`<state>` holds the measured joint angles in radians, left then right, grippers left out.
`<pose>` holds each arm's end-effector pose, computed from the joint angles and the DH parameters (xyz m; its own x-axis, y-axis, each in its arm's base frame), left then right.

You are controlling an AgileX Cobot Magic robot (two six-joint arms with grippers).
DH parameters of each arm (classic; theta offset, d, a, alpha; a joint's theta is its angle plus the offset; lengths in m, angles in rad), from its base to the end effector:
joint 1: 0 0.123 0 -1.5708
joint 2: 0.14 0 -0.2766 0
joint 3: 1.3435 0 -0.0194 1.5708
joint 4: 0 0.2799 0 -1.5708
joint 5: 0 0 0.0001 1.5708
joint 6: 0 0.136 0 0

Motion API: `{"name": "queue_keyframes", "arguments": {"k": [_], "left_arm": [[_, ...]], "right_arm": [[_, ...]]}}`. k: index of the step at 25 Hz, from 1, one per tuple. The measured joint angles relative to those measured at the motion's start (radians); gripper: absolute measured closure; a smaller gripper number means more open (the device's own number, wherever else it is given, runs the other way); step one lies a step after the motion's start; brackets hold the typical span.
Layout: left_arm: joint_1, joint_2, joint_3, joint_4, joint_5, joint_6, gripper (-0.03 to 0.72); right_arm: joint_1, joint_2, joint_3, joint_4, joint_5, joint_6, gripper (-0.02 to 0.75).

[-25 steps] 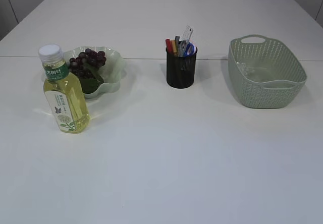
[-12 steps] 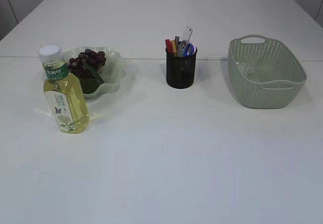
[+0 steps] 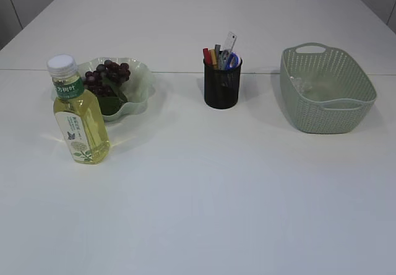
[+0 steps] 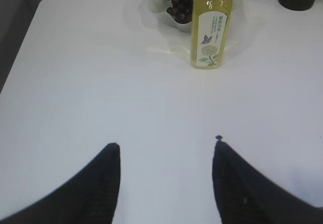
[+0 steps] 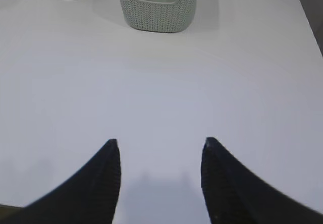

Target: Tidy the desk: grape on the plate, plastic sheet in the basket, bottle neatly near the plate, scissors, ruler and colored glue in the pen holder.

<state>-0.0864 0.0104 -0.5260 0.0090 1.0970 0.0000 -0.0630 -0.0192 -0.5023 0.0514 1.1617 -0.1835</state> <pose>0.0656 -0.0046 0.2746 -0.4721 0.0450 -0.8804 0.0812 0.9967 0.0074 0.0598 0.0027 0.2609 -0.5205 -0.1296 -0.8440 -0.0625 0.9915 -0.1138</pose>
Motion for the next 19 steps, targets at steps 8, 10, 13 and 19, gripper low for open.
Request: {"name": "queue_keyframes", "arguments": {"k": [8,10,13,19], "left_arm": [[0.000,0.000,0.000,-0.009,0.000,0.000,0.265],[0.000,0.000,0.000,-0.009,0.000,0.000,0.265],[0.000,0.000,0.000,-0.009,0.000,0.000,0.265],[0.000,0.000,0.000,-0.009,0.000,0.000,0.274]], "right_arm": [[0.000,0.000,0.000,0.000,0.000,0.000,0.325],[0.000,0.000,0.000,0.000,0.000,0.000,0.325],[0.000,0.000,0.000,0.000,0.000,0.000,0.325],[0.000,0.000,0.000,0.000,0.000,0.000,0.325]]}}
